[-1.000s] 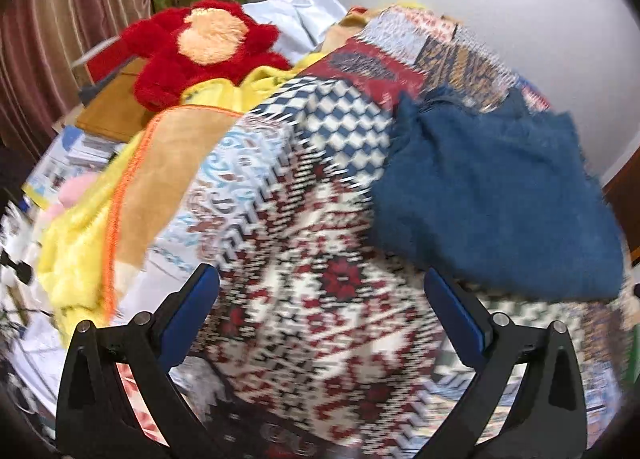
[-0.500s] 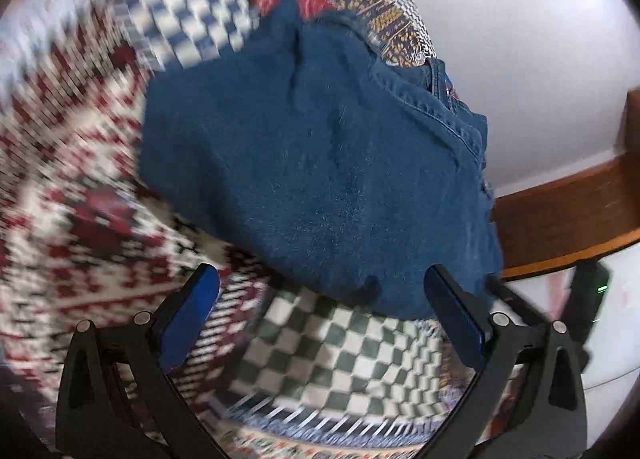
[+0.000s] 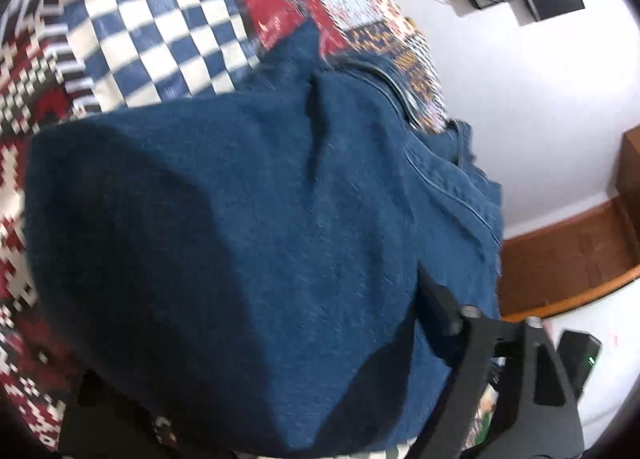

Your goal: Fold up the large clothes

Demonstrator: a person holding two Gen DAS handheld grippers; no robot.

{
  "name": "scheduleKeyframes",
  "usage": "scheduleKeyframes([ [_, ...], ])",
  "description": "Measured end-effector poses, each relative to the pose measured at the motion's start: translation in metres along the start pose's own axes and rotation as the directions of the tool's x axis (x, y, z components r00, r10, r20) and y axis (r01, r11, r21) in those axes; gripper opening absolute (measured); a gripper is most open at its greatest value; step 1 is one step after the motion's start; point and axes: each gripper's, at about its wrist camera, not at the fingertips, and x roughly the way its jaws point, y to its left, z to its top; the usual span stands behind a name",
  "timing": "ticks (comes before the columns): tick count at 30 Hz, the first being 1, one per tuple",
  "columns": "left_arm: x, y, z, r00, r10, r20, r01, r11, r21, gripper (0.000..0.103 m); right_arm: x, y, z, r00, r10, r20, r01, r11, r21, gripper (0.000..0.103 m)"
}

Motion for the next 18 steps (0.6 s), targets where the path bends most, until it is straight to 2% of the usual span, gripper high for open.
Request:
scheduleKeyframes([
  [1, -0.003, 0.0, 0.002, 1.0, 0.026, 0.013, -0.026, 1.0, 0.009, 0.065, -0.001, 0.0, 0.0, 1.0, 0.004, -0.002, -0.004, 1.0, 0.007, 0.016],
  [3, -0.006, -0.007, 0.005, 0.996, 0.068, 0.049, -0.07, 0.997, 0.031, 0.055, -0.004, 0.001, 0.001, 1.0, -0.002, -0.008, 0.002, 1.0, 0.021, 0.016],
  [4, -0.012, -0.013, 0.006, 0.993, 0.088, 0.072, -0.092, 0.995, 0.049, 0.044, -0.006, 0.002, 0.0, 1.0, -0.01, -0.01, 0.01, 1.0, 0.02, 0.016],
  [6, -0.021, -0.027, 0.009, 0.99, 0.109, 0.094, -0.119, 0.987, 0.108, 0.035, -0.012, 0.01, -0.001, 0.999, -0.051, -0.012, 0.051, 0.999, -0.014, 0.016],
  [7, -0.031, -0.037, 0.011, 0.99, 0.094, 0.11, -0.109, 0.983, 0.146, 0.033, -0.014, 0.013, -0.002, 0.998, -0.066, -0.013, 0.065, 0.997, -0.033, 0.016],
  [9, -0.051, -0.057, 0.012, 0.988, 0.046, 0.145, -0.077, 0.973, 0.216, 0.03, -0.02, 0.019, -0.004, 0.996, -0.086, -0.018, 0.085, 0.994, -0.066, 0.016],
  [12, -0.082, -0.097, 0.007, 0.972, 0.038, 0.232, -0.116, 0.935, 0.334, 0.029, -0.035, 0.03, -0.004, 0.998, -0.066, -0.004, 0.065, 0.994, -0.084, 0.016],
  [15, -0.114, -0.131, 0.002, 0.947, -0.004, 0.322, -0.135, 0.902, 0.41, 0.029, -0.049, 0.044, 0.002, 1.0, 0.009, 0.028, -0.006, 0.997, -0.077, 0.016],
  [18, -0.136, -0.152, 0.0, 0.925, -0.032, 0.379, -0.152, 0.882, 0.446, 0.028, -0.051, 0.058, 0.014, 0.989, 0.147, 0.029, -0.146, 0.989, -0.038, 0.016],
])
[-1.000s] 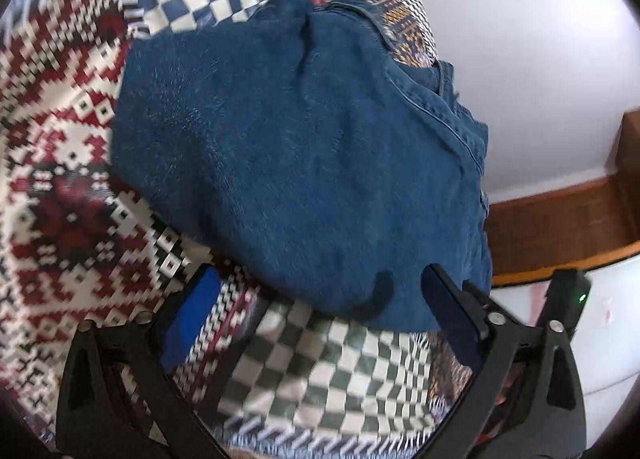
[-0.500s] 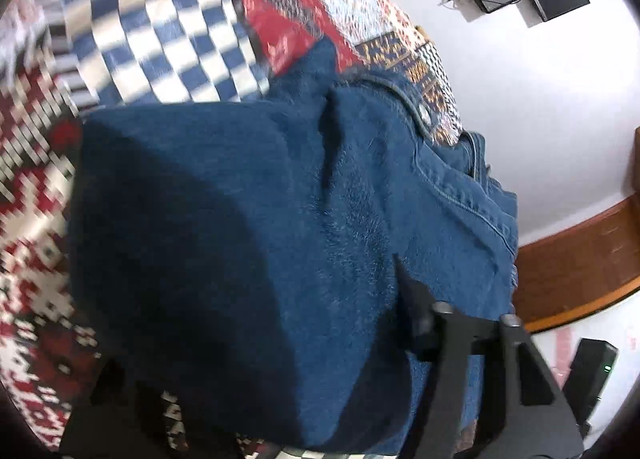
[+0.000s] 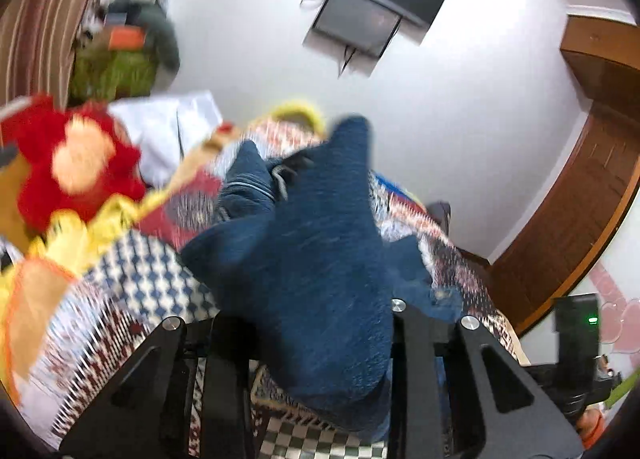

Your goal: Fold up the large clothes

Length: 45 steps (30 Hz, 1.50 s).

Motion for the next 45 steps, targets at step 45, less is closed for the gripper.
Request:
scheduleKeyframes([
  [45, 0.091, -0.232, -0.169, 0.833, -0.069, -0.549, 0.36, 0.821, 0.444, 0.039, -0.159, -0.18, -0.107, 0.974, -0.216, 0.074, 0.173, 0.909, 0.379, 0.016],
])
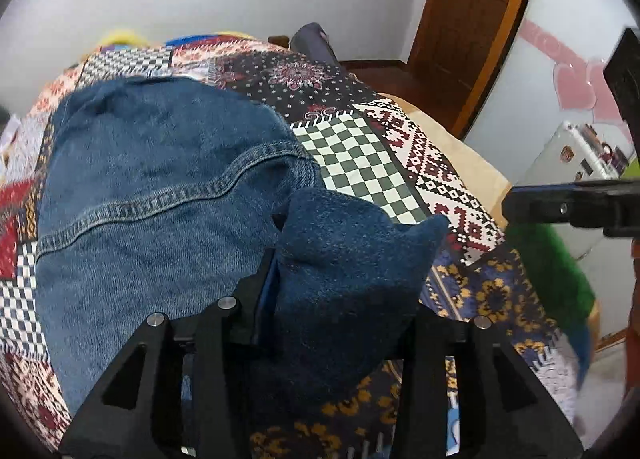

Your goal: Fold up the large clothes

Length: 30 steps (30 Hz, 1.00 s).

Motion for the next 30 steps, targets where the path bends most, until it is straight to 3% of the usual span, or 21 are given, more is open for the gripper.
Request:
scheduleKeyframes([
  [2, -0.007, -0.001, 0.001, 1.0, -0.004, -0.011, 0.004, 1.0, -0.004, 0.043, -0.005, 0.006, -0.001, 1.0, 0.017, 0.009, -0.017, 1.0, 0.001, 0.016],
  [4, -0.016, -0.003, -0.002, 1.0, -0.023, -0.021, 0.023, 1.0, -0.01, 0.054, -0.007, 0.011, -0.003, 0.999, 0.031, 0.015, -0.031, 0.999, -0.008, 0.016],
  [11, -0.058, -0.008, -0.03, 1.0, -0.001, 0.012, 0.0, 1.0, 0.027, 0.059, -0.011, 0.041, 0.001, 0.998, 0.056, 0.035, -0.053, 0.995, -0.079, 0.016],
  [15, -0.092, 0.014, -0.034, 0.995, 0.056, 0.078, -0.056, 0.998, 0.004, 0.071, -0.009, 0.061, 0.006, 0.996, 0.081, 0.036, -0.077, 0.99, -0.117, 0.016],
  [19, -0.121, 0.05, -0.029, 0.976, 0.159, 0.148, -0.153, 0.987, -0.05, 0.091, -0.001, 0.086, 0.015, 0.994, 0.104, 0.039, -0.097, 0.982, -0.163, 0.016],
  [21, -0.129, 0.067, -0.026, 0.966, 0.201, 0.165, -0.19, 0.979, -0.078, 0.092, 0.007, 0.098, 0.021, 0.993, 0.114, 0.037, -0.105, 0.977, -0.184, 0.016],
  [26, -0.124, 0.101, -0.022, 0.955, 0.252, 0.155, -0.233, 0.963, -0.132, 0.092, 0.037, 0.122, 0.026, 0.997, 0.072, 0.014, -0.066, 0.964, -0.256, 0.016],
  [30, -0.1, 0.116, -0.028, 0.957, 0.272, 0.101, -0.255, 0.955, -0.154, 0.092, 0.075, 0.126, 0.021, 0.998, -0.053, -0.027, 0.041, 0.941, -0.337, 0.016],
])
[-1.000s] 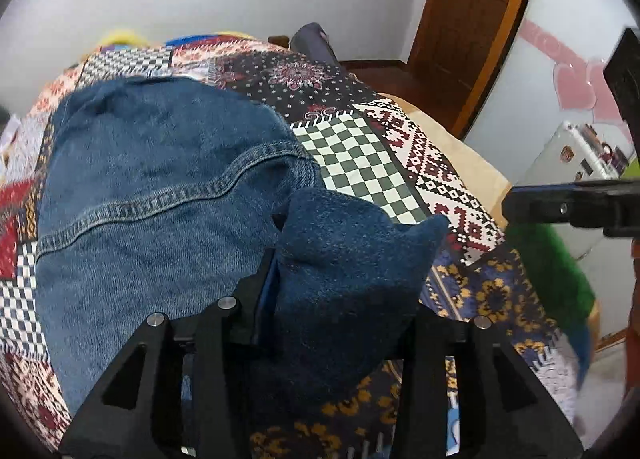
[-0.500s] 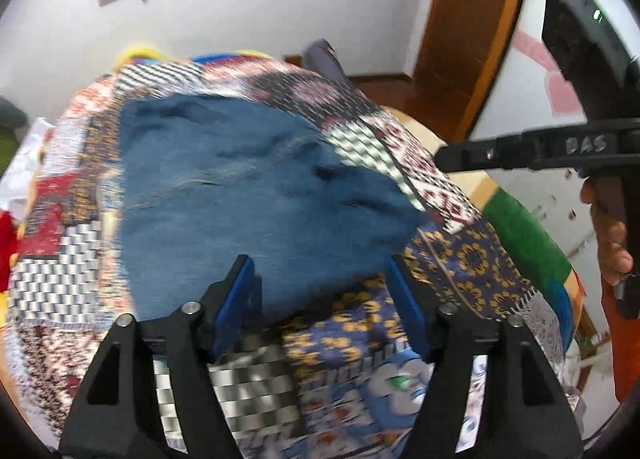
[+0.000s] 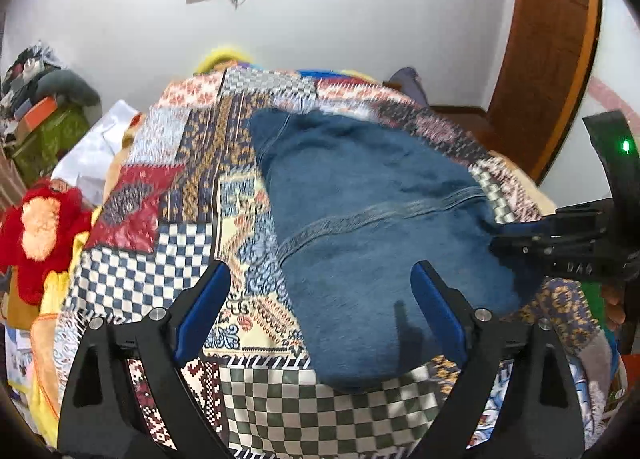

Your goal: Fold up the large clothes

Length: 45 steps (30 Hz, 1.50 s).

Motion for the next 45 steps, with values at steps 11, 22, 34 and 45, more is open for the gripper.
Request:
scheduleKeyframes([
  [11, 0.037, 0.008, -0.032, 0.994, 0.004, -0.11, -0.008, 0.999, -0.038, 0.093, 0.022, -0.016, -0.033, 0.995, -0.098, 0.013, 0.099, 0.995, -0.028, 0.016],
  [22, 0.014, 0.002, -0.044, 0.993, 0.065, -0.101, -0.062, 0.998, 0.028, 0.092, 0.014, -0.064, -0.065, 0.998, -0.065, -0.002, 0.065, 0.986, 0.155, 0.089],
  [34, -0.015, -0.002, -0.028, 0.994, 0.11, -0.005, -0.109, 0.989, 0.097, 0.092, -0.034, -0.074, -0.041, 0.994, -0.001, 0.108, -0.023, 0.974, 0.227, 0.089],
  [45, 0.021, -0.002, 0.023, 0.992, 0.096, 0.076, -0.105, 0.986, 0.131, 0.098, -0.023, -0.056, 0.023, 0.984, 0.092, 0.153, -0.119, 0.976, 0.182, 0.089],
])
